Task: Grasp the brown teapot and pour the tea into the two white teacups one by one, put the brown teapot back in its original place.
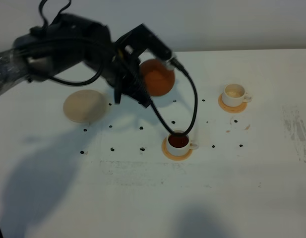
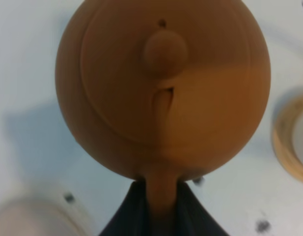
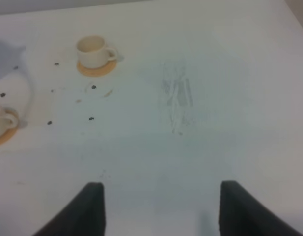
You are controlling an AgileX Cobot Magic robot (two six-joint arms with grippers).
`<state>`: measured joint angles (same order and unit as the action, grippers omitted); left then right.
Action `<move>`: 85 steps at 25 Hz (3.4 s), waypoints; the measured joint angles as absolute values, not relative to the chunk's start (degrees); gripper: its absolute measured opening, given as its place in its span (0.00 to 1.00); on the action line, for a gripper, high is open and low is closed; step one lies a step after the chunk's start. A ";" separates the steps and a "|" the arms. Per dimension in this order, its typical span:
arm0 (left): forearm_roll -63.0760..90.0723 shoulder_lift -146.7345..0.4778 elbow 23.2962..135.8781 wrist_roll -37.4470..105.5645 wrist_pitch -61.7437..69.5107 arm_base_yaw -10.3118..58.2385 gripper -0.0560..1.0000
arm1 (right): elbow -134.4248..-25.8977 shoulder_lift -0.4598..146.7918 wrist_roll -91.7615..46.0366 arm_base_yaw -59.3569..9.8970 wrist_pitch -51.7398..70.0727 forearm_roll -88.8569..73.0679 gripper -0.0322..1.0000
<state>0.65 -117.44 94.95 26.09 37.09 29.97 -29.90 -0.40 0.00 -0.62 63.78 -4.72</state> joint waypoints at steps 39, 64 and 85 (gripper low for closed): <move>-1.44 -139.62 121.51 47.39 31.27 35.55 0.12 | -29.90 -0.40 0.00 -0.62 63.72 -4.79 0.51; -1.87 -140.47 121.51 49.52 30.03 35.57 0.12 | -29.90 -0.40 0.00 -0.62 63.72 -4.79 0.51; -4.15 -141.65 121.56 55.04 24.46 35.62 0.12 | -29.90 -0.40 0.00 -0.62 63.67 -4.79 0.51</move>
